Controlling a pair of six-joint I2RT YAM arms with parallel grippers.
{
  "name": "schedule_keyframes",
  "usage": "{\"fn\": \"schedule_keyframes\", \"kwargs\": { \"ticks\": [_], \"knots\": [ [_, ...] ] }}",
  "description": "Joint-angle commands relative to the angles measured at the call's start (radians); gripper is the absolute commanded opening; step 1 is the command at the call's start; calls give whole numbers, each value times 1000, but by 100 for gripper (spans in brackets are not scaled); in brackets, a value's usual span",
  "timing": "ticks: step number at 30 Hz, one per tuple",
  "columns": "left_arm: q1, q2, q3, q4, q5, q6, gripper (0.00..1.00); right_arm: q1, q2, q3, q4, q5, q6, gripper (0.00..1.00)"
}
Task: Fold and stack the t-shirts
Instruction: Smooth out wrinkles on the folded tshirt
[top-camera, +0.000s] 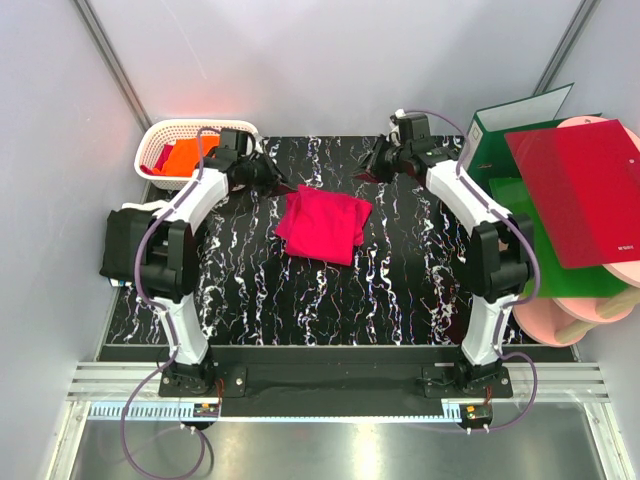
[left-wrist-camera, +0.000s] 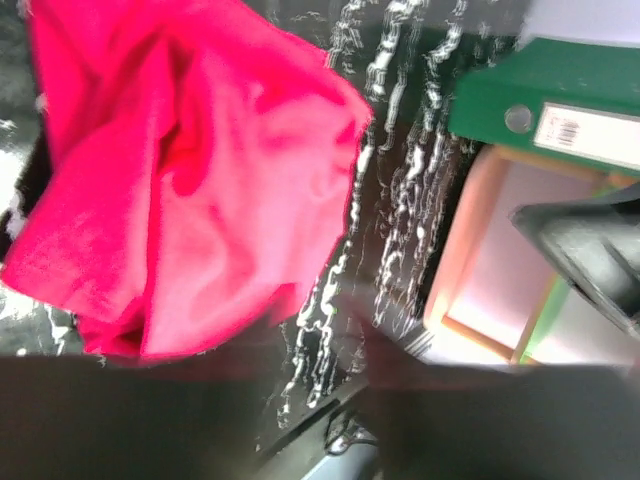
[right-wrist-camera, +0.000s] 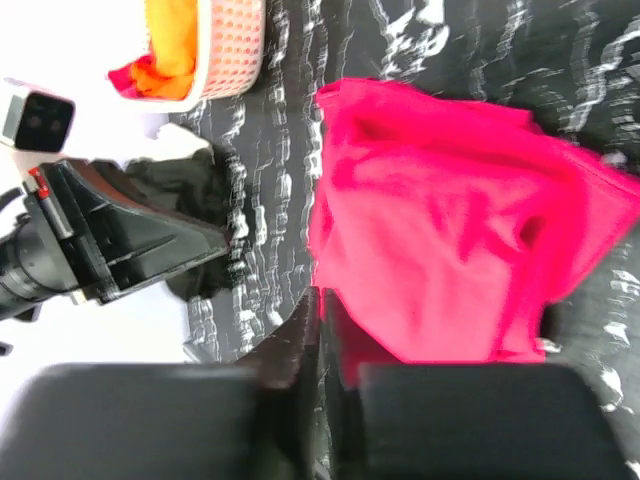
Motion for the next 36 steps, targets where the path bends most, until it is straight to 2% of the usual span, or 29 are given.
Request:
{"fn": "schedule_keyframes", "kwargs": {
  "ticks": [1, 2, 3, 4, 6, 7, 9, 13, 16, 17, 18, 20, 23, 24, 26, 27, 30, 33, 34, 35, 36],
  "knots": [
    [0, 18, 0, 116, 65, -35, 0, 5, 103, -12, 96, -169, 100, 0],
    [0, 35, 31, 93, 66, -28, 14, 8, 142, 0, 98, -186, 106, 0],
    [0, 70, 48, 79, 68, -21, 42, 11, 153, 19, 98, -198, 111, 0],
    [0, 90, 62, 66, 69, -8, 81, 13, 162, 26, 99, -198, 123, 0],
    [0, 127, 92, 38, 65, 8, 96, 13, 173, 43, 99, -203, 126, 0],
    [0, 135, 97, 36, 56, 20, 98, 13, 174, 48, 101, -200, 129, 0],
    [0, 164, 114, 30, 49, 31, 98, 13, 177, 51, 99, -200, 131, 0],
    [0, 204, 123, 16, 51, 48, 91, 14, 185, 48, 99, -214, 138, 0],
    [0, 221, 114, 16, 69, 57, 53, 14, 186, 43, 101, -218, 141, 0],
    [0, 230, 109, 16, 74, 58, 29, 14, 186, 42, 101, -220, 141, 0],
    [0, 232, 108, 16, 74, 57, 26, 14, 188, 43, 101, -220, 141, 0],
    [0, 238, 96, 15, 66, 63, 28, 14, 193, 45, 102, -221, 146, 0],
    [0, 251, 83, 7, 66, 74, 50, 14, 202, 48, 110, -231, 155, 0],
    [0, 255, 79, 7, 65, 81, 63, 14, 203, 49, 110, -232, 160, 0],
    [0, 261, 65, 4, 57, 91, 73, 13, 206, 48, 118, -238, 163, 1],
    [0, 262, 63, 3, 51, 98, 75, 13, 208, 46, 118, -238, 167, 1],
    [0, 281, 59, 1, 61, 104, 75, 13, 208, 40, 122, -241, 174, 2],
    [0, 308, 69, 3, 78, 111, 61, 13, 209, 34, 128, -243, 180, 2],
    [0, 320, 76, 1, 83, 111, 42, 13, 211, 34, 130, -244, 181, 3],
    [-2, 327, 79, 1, 89, 112, 33, 14, 212, 34, 130, -247, 181, 3],
    [-2, 327, 82, 1, 95, 112, 19, 14, 212, 34, 130, -249, 184, 3]
  ]
}}
